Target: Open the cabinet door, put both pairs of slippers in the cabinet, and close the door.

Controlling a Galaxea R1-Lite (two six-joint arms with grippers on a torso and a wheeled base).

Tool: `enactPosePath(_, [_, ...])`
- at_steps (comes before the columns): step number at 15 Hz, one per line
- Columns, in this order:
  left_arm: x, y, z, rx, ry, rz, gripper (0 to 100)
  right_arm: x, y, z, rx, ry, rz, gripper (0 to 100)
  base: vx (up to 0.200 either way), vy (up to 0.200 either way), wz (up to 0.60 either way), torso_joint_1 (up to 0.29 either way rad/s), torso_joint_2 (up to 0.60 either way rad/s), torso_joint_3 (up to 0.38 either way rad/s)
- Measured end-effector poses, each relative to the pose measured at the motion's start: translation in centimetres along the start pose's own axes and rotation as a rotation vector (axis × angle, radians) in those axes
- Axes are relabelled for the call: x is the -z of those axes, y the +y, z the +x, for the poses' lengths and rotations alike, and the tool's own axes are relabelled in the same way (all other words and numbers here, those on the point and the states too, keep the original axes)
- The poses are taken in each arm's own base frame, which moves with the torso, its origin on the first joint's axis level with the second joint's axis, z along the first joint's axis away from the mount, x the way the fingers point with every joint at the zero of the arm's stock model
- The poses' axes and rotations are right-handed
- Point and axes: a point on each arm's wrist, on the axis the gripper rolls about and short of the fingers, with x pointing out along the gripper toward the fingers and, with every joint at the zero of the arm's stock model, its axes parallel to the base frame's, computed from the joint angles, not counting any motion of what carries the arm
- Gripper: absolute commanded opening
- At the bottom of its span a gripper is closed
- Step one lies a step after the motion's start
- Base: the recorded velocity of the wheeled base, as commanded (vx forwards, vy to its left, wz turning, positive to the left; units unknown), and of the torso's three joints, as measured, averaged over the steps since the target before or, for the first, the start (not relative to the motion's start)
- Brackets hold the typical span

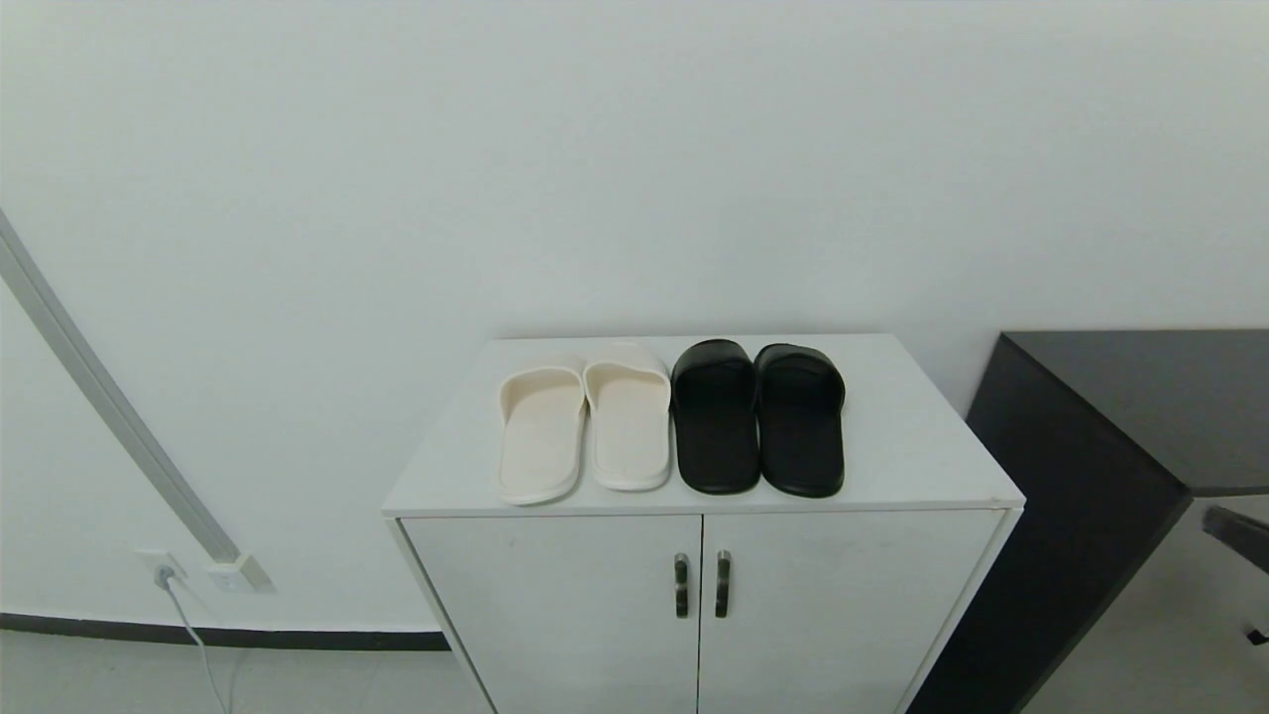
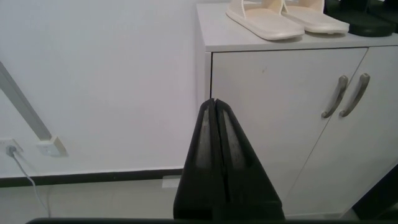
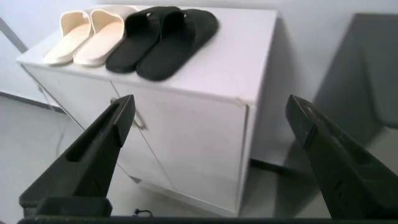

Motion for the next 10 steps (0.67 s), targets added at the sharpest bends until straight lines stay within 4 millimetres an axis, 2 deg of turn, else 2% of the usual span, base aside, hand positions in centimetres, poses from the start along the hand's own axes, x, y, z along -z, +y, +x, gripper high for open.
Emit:
enactPosePath(4, [0.0,0.0,0.0,0.001,0.000,0.005,0,-2.1,3.2,7.2,-0.089,0.040,0.045,100,0.000,0.000,0.00,0.000,0.00,0.000])
enactPosePath(6, [0.0,0.0,0.0,0.001,0.000,0.004,0,-3.0,5.6,10.7,-0.098,0.059,0.061,100,0.000,0.000,0.00,0.000,0.00,0.000])
enactPosePath(10, [0.0,0.0,0.0,0.001,0.000,0.003,0,-3.5,10.1,15.8,-0.029,0.062,0.046,100,0.000,0.000,0.00,0.000,0.00,0.000])
